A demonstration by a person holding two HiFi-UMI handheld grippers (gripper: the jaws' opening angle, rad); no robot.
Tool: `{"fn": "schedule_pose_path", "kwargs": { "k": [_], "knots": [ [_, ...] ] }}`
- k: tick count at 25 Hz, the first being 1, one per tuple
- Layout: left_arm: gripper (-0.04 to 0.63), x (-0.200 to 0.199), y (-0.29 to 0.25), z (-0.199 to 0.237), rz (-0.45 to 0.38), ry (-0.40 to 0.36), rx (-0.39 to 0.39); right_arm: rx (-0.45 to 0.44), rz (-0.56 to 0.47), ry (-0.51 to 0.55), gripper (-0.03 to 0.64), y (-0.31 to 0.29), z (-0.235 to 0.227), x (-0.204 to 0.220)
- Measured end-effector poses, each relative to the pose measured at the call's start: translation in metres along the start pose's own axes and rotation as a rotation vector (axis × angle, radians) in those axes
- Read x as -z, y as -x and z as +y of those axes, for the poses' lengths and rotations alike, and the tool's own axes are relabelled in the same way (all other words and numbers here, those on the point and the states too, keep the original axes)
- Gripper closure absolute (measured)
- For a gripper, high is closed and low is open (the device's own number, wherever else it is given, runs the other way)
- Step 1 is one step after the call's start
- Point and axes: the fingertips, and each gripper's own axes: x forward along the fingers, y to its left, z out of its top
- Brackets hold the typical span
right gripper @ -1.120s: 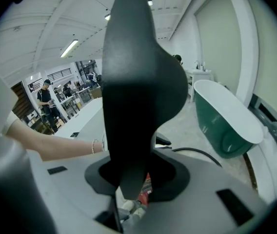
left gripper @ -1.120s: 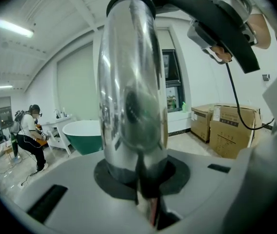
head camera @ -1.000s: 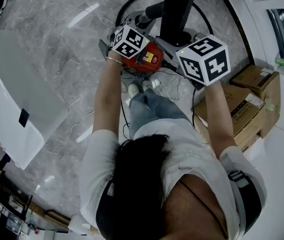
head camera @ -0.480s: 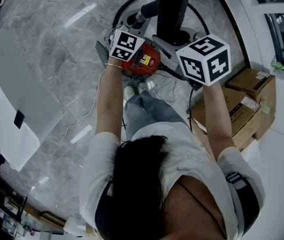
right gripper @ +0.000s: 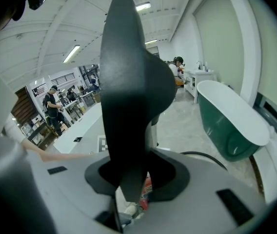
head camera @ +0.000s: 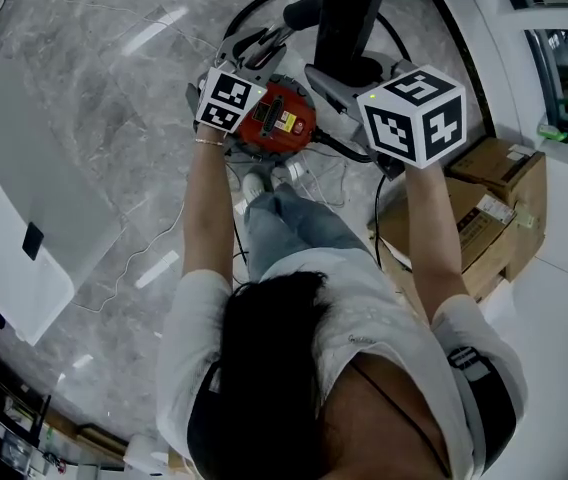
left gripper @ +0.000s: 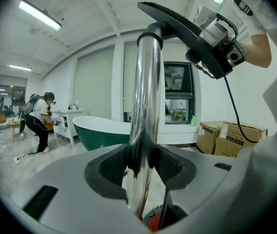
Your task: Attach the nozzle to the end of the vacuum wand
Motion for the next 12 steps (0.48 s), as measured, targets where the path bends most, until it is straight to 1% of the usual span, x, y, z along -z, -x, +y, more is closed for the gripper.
{"fn": "schedule_pose_path", "kwargs": {
  "k": [2, 5, 7, 9, 12],
  "knots": [
    [0.437, 0.002, 0.001, -0.001, -0.003, 0.005, 0.007, -0.002, 0.008, 0.009, 0.500, 0.000, 0.000, 0.001],
    [0.443, 0.001, -0.002, -0.003, 0.013, -0.015, 0.021, 0.001, 0.013, 0.010, 0.499, 0.001, -0.002, 0.002],
    [0.443, 0.001, -0.004, -0.002, 0.015, -0.014, 0.023, 0.014, 0.014, 0.009, 0.499, 0.001, -0.004, 0.001],
    [0.443, 0.000, -0.005, -0.001, 0.009, -0.001, 0.013, 0.035, 0.008, 0.007, 0.499, 0.002, -0.006, 0.001],
    [0.443, -0.001, -0.007, 0.001, -0.001, 0.014, -0.002, 0.093, -0.015, 0.012, 0.497, 0.004, -0.010, -0.002]
  ]
}}
